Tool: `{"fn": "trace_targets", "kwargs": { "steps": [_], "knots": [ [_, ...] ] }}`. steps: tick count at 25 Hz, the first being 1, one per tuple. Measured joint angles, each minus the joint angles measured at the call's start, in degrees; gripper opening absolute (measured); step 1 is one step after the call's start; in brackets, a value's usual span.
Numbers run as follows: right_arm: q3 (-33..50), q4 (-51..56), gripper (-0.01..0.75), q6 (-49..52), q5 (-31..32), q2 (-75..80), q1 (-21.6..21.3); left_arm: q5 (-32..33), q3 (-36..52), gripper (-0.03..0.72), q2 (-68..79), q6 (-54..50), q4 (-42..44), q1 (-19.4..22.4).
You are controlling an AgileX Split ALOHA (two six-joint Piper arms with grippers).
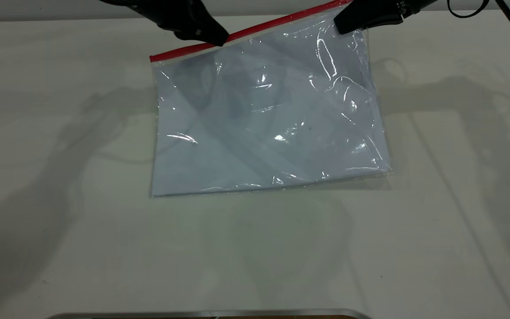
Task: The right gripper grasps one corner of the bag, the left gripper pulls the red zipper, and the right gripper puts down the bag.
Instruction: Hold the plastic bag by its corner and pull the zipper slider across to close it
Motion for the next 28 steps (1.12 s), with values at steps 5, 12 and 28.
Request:
{"fn": "trace_targets", "kwargs": {
  "steps": [5, 12, 28],
  "knots": [
    [-2.4, -0.3, 0.033, 0.0, 0.4, 0.0, -0.5, -0.1, 0.0, 0.063, 0.0, -0.5, 0.3, 1.8],
    [-4.0, -0.6, 0.033, 0.0, 0.7, 0.0, -1.4, 0.0, 0.0, 0.065, 0.0, -6.3, 7.1, 3.9],
    [-4.1, -1.1, 0.040, 0.1, 1.1, 0.0, -2.4, 1.7, 0.0, 0.121, 0.0, -14.0, 12.7, 5.7]
  ]
}}
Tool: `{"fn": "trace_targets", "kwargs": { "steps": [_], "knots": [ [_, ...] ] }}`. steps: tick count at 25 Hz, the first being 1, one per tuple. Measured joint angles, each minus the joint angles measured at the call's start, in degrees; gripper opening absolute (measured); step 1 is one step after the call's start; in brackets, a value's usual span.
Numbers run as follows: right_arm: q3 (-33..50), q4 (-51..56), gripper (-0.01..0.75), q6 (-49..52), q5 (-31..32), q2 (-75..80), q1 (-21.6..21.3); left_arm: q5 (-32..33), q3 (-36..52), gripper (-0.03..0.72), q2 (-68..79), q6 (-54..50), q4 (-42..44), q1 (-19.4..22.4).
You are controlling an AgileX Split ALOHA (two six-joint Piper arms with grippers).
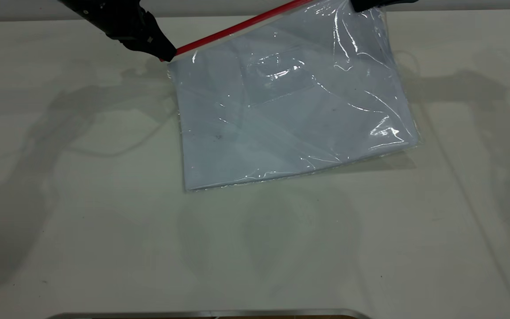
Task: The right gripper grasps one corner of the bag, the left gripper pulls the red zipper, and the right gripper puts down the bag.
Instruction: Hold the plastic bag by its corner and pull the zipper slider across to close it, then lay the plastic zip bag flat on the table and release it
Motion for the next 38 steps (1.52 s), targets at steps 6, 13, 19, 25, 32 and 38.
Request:
{"fn": "trace_targets", "kwargs": {
  "steps": [6, 13, 19, 25, 32, 38],
  "knots": [
    [-0.3, -3.3, 0.154, 0.2, -3.9, 0.4, 0.9, 2.7, 0.0, 0.365, -2.1, -1.2, -6.8, 0.4],
    [-0.5, -10.6, 0.330, 4.0, -15.5, 6.1, 5.0, 10.8, 0.0, 0.526, -10.5, -1.4, -13.5, 0.3],
    [-0.5, -30.9, 0.346, 13.7, -24.0, 5.5, 5.2, 18.7, 0.0, 0.533, -17.0, -2.6, -14.2, 0.0],
    [-0.5, -44.4, 0.346, 32.7, -14.8, -0.8, 4.1, 23.7, 0.0, 0.533, -24.5, -9.4, -14.0, 0.0],
    [-0.5, -40.8, 0.296, 39.8, 0.7, -11.4, 4.2, 27.7, 0.0, 0.534, -36.6, -24.2, -4.1, 0.0],
    [-0.5, -39.6, 0.260, 48.8, 1.9, -22.8, 4.7, 30.0, 0.0, 0.534, -48.0, -38.3, 8.9, -0.1]
  ]
}}
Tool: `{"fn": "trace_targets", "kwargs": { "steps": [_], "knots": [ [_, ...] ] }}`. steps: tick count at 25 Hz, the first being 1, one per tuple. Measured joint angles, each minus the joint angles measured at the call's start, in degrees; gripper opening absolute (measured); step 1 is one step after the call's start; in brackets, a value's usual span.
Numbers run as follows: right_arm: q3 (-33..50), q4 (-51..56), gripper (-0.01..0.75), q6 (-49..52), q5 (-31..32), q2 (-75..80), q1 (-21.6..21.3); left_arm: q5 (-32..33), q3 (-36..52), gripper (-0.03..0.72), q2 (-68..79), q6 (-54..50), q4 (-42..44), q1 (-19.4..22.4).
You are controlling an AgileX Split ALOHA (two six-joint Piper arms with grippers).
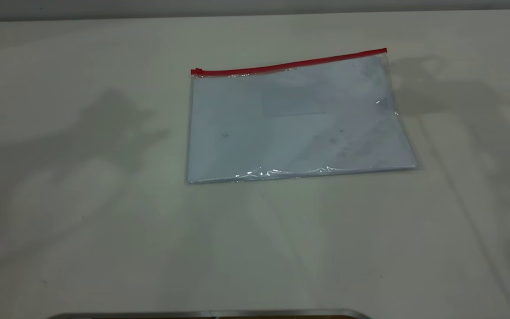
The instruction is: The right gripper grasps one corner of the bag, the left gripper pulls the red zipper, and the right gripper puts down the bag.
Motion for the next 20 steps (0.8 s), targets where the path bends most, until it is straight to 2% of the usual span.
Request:
{"fn": "trace_targets", "kwargs": {
  "steps": [6, 11, 15, 20],
  "knots": [
    [0.0, -0.1, 0.257, 5.8, 0.7, -15.5, 0.3, 0.0, 0.3, 0.534, -9.7, -13.6, 13.9, 0.0],
    [0.9, -4.3, 0.255, 7.4, 1.0, -29.8, 2.6, 0.0, 5.0, 0.534, -17.6, -22.2, 23.9, 0.0],
    [8.9, -9.7, 0.255, 9.9, 1.0, -40.8, 5.4, 0.0, 12.7, 0.534, -23.1, -28.5, 29.4, 0.0],
    [25.5, -16.4, 0.257, 13.0, 1.0, -54.4, 7.0, 0.0, 26.0, 0.534, -28.2, -32.5, 31.7, 0.0]
  ]
}}
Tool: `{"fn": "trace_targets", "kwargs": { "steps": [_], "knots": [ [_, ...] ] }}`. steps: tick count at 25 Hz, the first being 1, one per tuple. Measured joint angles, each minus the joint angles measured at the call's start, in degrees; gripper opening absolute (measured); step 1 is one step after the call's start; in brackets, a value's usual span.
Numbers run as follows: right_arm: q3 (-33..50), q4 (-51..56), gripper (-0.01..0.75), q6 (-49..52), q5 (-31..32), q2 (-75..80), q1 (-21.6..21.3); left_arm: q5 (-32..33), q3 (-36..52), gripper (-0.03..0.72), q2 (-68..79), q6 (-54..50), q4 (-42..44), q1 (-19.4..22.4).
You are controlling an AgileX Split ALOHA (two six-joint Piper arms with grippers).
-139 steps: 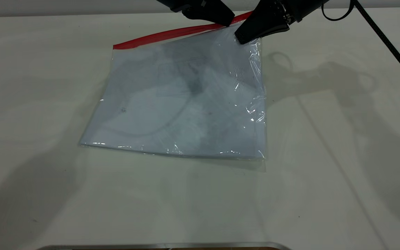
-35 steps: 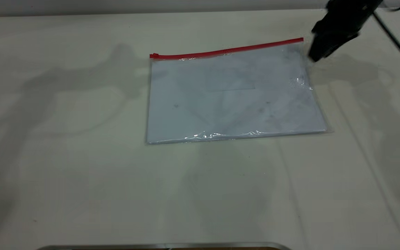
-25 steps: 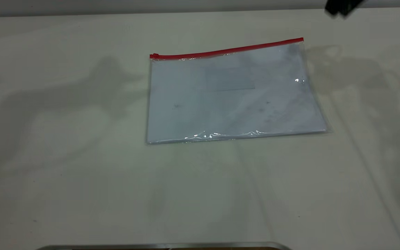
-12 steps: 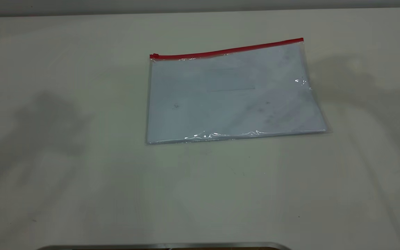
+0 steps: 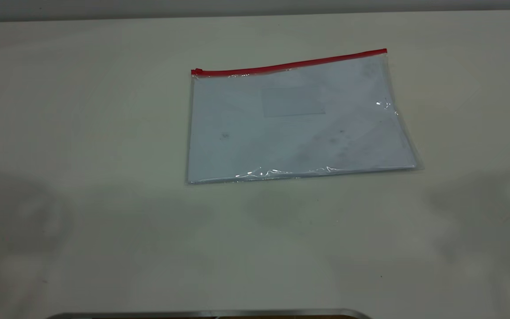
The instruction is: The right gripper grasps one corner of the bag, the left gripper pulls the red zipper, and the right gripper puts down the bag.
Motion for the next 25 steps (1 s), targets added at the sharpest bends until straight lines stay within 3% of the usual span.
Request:
{"fn": "trace_targets", "kwargs": {
  "steps": [6, 14, 17, 25],
  "knots": [
    [22.7, -9.4, 0.324, 8.2, 0.0, -12.8, 0.0, 0.0, 16.8, 0.534, -4.2, -2.5, 0.3, 0.0],
    [47.3, -10.6, 0.376, 11.7, -0.1, -20.5, 0.0, 0.0, 34.8, 0.534, -9.3, -3.9, 0.4, 0.0],
    [52.7, -10.6, 0.376, 11.7, -1.3, -23.0, 0.0, -0.8, 39.8, 0.534, -12.4, -3.9, 0.4, 0.0],
    [55.8, -10.6, 0.377, 11.7, -8.0, -25.6, 0.0, -4.1, 49.8, 0.534, -23.6, -4.5, 1.0, 0.0]
  ]
}}
